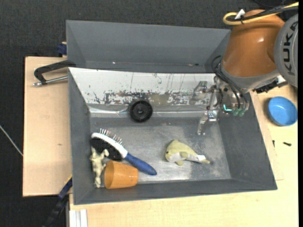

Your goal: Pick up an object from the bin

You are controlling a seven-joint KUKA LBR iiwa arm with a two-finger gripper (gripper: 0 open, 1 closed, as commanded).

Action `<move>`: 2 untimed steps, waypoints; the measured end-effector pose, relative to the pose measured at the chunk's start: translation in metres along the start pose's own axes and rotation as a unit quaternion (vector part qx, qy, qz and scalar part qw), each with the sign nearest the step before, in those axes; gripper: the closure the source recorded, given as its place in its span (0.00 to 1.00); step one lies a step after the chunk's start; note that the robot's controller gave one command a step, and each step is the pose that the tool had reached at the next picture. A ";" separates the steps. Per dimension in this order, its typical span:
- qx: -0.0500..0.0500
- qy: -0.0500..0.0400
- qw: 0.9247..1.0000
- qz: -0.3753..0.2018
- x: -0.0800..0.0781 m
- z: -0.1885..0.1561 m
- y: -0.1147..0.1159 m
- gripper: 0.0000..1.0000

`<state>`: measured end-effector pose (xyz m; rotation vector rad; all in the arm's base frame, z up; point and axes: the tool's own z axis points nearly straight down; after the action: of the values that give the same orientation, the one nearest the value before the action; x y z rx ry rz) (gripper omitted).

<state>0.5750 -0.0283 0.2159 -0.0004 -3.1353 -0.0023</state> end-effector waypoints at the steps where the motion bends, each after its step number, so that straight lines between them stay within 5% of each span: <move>1: 0.000 -0.001 1.000 0.022 0.028 0.130 0.024 0.00; 2: 0.000 -0.002 1.000 0.021 0.027 0.127 0.023 1.00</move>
Offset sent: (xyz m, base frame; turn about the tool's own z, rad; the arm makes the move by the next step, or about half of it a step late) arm -0.0285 0.0224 -0.1290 0.0444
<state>0.5474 -0.0054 0.0895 -0.0678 -3.1389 -0.0010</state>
